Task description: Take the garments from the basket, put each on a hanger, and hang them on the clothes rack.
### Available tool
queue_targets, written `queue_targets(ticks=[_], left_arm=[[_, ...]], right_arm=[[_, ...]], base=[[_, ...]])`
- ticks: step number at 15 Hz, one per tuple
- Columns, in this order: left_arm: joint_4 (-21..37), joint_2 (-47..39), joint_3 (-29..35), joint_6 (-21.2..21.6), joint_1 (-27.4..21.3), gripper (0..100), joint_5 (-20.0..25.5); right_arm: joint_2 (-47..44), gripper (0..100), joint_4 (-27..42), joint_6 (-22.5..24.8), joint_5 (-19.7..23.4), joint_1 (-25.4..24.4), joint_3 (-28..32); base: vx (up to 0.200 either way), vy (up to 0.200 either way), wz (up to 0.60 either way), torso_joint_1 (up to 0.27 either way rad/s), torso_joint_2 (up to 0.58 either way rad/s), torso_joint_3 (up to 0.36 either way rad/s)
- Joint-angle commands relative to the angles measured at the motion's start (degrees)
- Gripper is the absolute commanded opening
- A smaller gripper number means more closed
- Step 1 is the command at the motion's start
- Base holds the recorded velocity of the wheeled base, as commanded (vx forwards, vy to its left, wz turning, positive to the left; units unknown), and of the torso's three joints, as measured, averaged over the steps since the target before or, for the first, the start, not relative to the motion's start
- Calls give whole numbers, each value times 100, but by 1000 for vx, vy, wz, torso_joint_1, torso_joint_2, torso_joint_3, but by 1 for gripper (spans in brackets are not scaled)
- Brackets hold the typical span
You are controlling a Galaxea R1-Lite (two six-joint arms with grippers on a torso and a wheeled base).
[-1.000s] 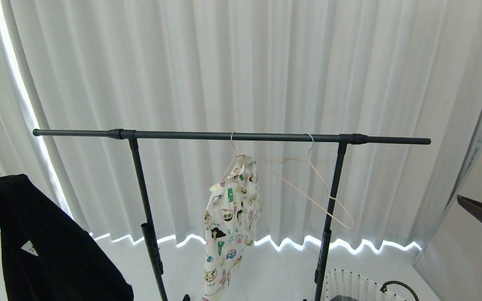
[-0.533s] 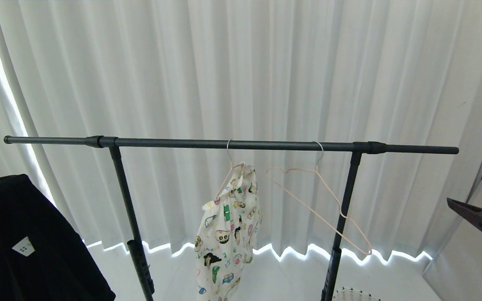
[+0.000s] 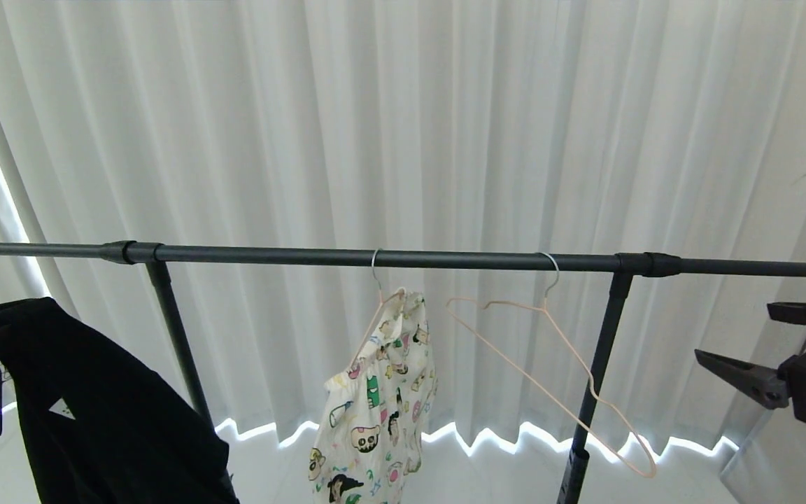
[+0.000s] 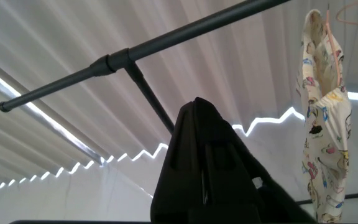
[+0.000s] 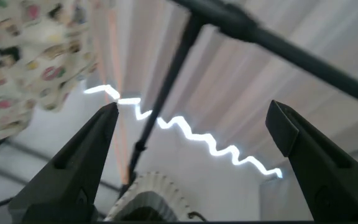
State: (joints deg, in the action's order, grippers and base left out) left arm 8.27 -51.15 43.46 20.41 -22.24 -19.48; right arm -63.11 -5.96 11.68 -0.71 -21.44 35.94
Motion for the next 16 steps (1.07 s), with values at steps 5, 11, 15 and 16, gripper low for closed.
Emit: queue_targets(ticks=[5,11,15,16], left_arm=[[0,18,145,34,0,0,-12],[0,35,224,51,-26,0,-12],[0,88,251,113,-18,0,-38],[0,97,224,113,-18,0,-38]], right_arm=[[-1344,100,-459,-298,1248,-132,-509],[-3322,100,-2032,-421,1969,53,-315],[-4192,100,-2164,-430,2136,246,344],[-4376,100,-2164,-430,2145,272,493]], base=[[0,0,0,0,0,0],[0,0,0,0,0,0],[0,0,0,0,0,0],[0,0,0,0,0,0]])
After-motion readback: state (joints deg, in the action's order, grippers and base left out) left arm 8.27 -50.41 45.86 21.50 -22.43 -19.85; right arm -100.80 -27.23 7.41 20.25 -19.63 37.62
